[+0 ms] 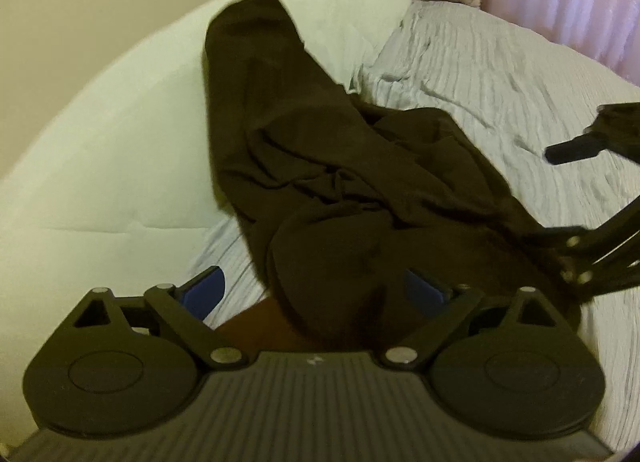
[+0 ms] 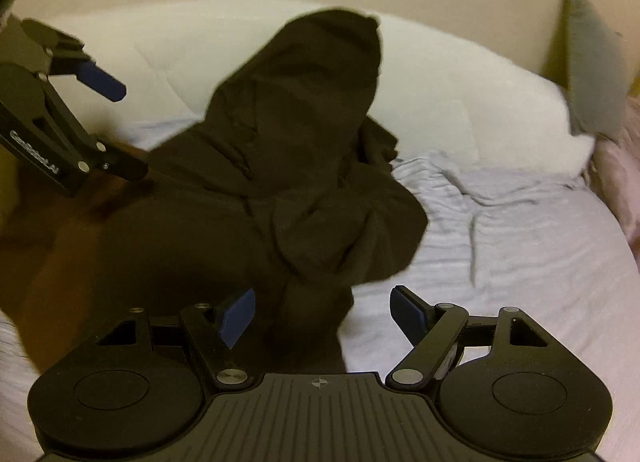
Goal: Fold clothes
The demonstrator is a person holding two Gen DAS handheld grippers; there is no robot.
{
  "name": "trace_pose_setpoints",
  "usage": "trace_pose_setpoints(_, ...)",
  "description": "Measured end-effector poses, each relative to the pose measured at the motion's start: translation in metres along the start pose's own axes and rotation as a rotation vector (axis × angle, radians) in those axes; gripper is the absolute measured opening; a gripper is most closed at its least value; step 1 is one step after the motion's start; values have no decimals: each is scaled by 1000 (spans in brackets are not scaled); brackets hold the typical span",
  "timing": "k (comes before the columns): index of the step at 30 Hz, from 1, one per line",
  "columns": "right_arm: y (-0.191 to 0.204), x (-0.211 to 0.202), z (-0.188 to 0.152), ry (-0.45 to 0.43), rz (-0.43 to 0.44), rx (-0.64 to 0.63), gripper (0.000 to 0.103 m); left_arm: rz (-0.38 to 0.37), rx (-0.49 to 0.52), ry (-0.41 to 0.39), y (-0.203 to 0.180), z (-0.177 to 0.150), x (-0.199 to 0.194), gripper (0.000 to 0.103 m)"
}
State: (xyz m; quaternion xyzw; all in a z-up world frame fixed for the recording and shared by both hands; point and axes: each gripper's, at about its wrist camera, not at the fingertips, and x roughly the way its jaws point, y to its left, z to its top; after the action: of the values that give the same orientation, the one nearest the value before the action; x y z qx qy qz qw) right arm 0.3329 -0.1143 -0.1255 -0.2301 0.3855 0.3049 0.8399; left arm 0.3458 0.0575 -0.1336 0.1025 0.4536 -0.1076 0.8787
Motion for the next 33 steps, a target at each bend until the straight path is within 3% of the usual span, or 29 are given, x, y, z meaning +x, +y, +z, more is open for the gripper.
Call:
trace_pose_setpoints(4, -6, 45, 15, 32, -9, -39, 78, -15, -10, 30, 1, 0, 30, 91)
trace_pose_setpoints(6, -6, 61, 20, 49, -21, -62, 78, -20, -12, 24, 2, -1, 38, 80)
trace_pose_setpoints(7, -5, 68, 21, 58, -26, -74, 64, -21, -7, 22, 1, -2, 40, 78)
trace_pose_setpoints(8, -5, 75, 23, 69, -29, -85, 40, -22, -9, 20, 1, -2, 41, 67)
trace_pose_setpoints(9, -5, 79, 23, 78, -32, -94, 38, -24, -11, 19, 0, -1, 42, 50)
trace_pose_setpoints(10, -5, 80, 23, 78, -41, -100, 32, -24, -12, 18, 0, -1, 42, 40)
trace_pose_setpoints(11, -6, 79, 23, 78, -43, -92, 19, -22, -10, 20, 0, 0, 41, 30)
trace_pose_setpoints(12, -8, 76, 24, 74, -48, -74, 13, -27, -8, 10, 0, 1, 38, 19)
trace_pose_setpoints(14, -18, 63, 24, 48, -53, -27, 8, -34, 10, -22, -3, 4, 27, 9)
trace_pose_setpoints(20, -56, -24, 9, -105, -96, 103, 7, -51, 109, -159, -35, 3, -38, 4)
trace_pose_setpoints(24, -72, -99, -32, -158, -137, 232, 7, -104, 194, -219, -82, -17, -93, 3)
trace_pose_setpoints(33, -78, -273, -223, -112, -278, 520, 7, -329, 451, -243, -254, -112, -208, 3)
